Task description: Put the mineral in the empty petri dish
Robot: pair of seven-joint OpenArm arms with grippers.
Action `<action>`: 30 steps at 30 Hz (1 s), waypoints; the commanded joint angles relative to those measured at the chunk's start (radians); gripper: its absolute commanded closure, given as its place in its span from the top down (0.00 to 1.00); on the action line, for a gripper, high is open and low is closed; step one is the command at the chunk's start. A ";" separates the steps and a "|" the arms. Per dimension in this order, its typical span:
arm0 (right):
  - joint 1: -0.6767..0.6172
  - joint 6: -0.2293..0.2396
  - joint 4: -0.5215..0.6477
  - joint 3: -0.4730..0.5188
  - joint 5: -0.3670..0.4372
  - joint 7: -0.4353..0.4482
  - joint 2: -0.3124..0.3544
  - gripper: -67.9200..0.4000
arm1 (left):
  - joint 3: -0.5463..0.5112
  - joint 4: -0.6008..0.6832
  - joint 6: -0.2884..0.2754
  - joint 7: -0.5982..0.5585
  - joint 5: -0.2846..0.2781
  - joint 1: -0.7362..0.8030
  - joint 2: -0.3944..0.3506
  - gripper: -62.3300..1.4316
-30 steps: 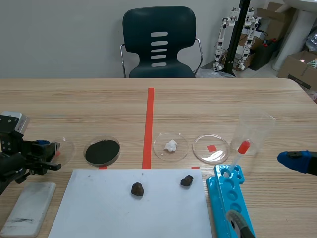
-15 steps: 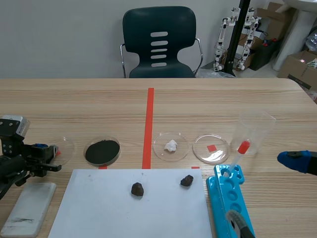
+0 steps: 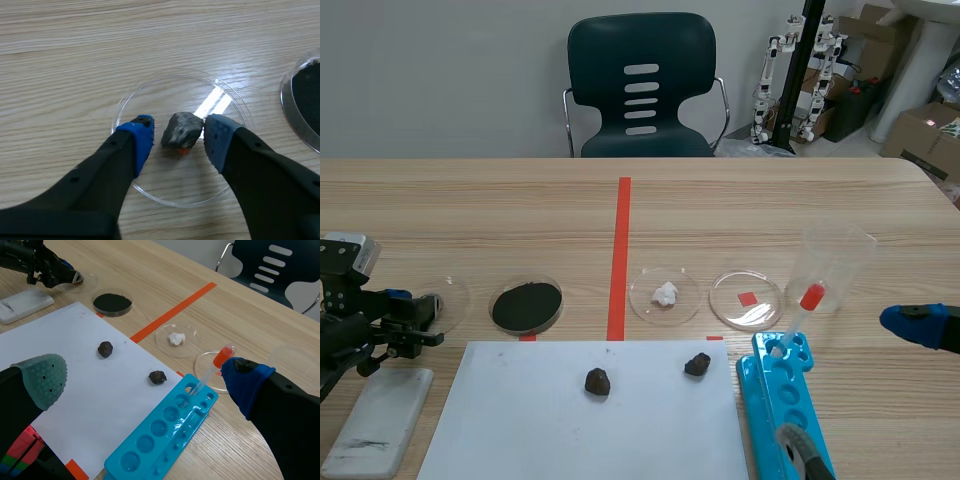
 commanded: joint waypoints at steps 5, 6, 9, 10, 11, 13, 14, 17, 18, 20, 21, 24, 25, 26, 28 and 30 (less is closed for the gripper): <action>0.000 0.000 0.012 0.001 0.010 0.014 0.000 0.96 | -0.005 0.019 -0.002 -0.014 -0.007 -0.011 -0.020 0.71; 0.000 0.000 0.012 0.001 0.010 0.014 0.000 0.96 | -0.005 0.019 -0.003 -0.013 -0.007 -0.010 -0.024 0.80; 0.000 0.000 0.012 0.001 0.010 0.014 0.000 0.96 | -0.005 0.020 -0.007 -0.013 -0.015 -0.010 -0.036 0.94; 0.000 0.000 0.012 0.001 0.010 0.014 0.000 0.96 | -0.005 0.021 -0.010 -0.012 -0.019 -0.008 -0.040 0.97; 0.000 0.000 0.012 0.001 0.010 0.014 0.000 0.96 | -0.005 0.024 -0.013 -0.011 -0.028 -0.005 -0.044 0.99; 0.000 0.000 0.012 0.001 0.010 0.014 0.000 0.96 | -0.005 0.033 -0.014 -0.010 -0.035 0.001 -0.051 1.00; 0.000 0.000 0.012 0.001 0.010 0.014 0.000 0.96 | -0.005 0.041 -0.015 -0.010 -0.041 0.008 -0.056 1.00; 0.000 0.000 0.012 0.001 0.010 0.014 0.000 0.96 | -0.005 0.099 -0.050 -0.010 -0.040 0.045 -0.073 1.00; 0.000 0.000 0.012 0.001 0.010 0.014 0.000 0.96 | -0.005 0.118 -0.059 -0.011 -0.040 0.057 -0.077 1.00; 0.000 0.000 0.012 0.001 0.010 0.014 0.000 0.96 | -0.005 0.174 -0.059 -0.011 -0.039 0.092 -0.087 1.00; 0.000 0.000 0.012 0.001 0.010 0.014 0.000 0.96 | -0.005 0.195 -0.059 -0.011 -0.037 0.105 -0.090 1.00; 0.000 0.000 0.012 0.001 0.010 0.014 0.000 0.96 | -0.005 0.289 -0.059 -0.011 -0.023 0.158 -0.106 1.00; 0.000 0.000 0.012 0.001 0.010 0.014 0.000 0.96 | -0.005 0.325 -0.059 -0.010 -0.017 0.177 -0.113 1.00; 0.000 0.000 0.012 0.001 0.010 0.014 0.000 0.96 | -0.005 0.349 -0.059 -0.010 -0.015 0.190 -0.119 1.00; 0.000 0.000 0.012 0.001 0.010 0.014 0.000 0.96 | -0.005 0.395 -0.059 -0.010 -0.013 0.215 -0.131 1.00; 0.000 0.000 0.012 0.001 0.010 0.014 0.000 0.96 | -0.005 0.439 -0.059 -0.010 -0.013 0.240 -0.143 1.00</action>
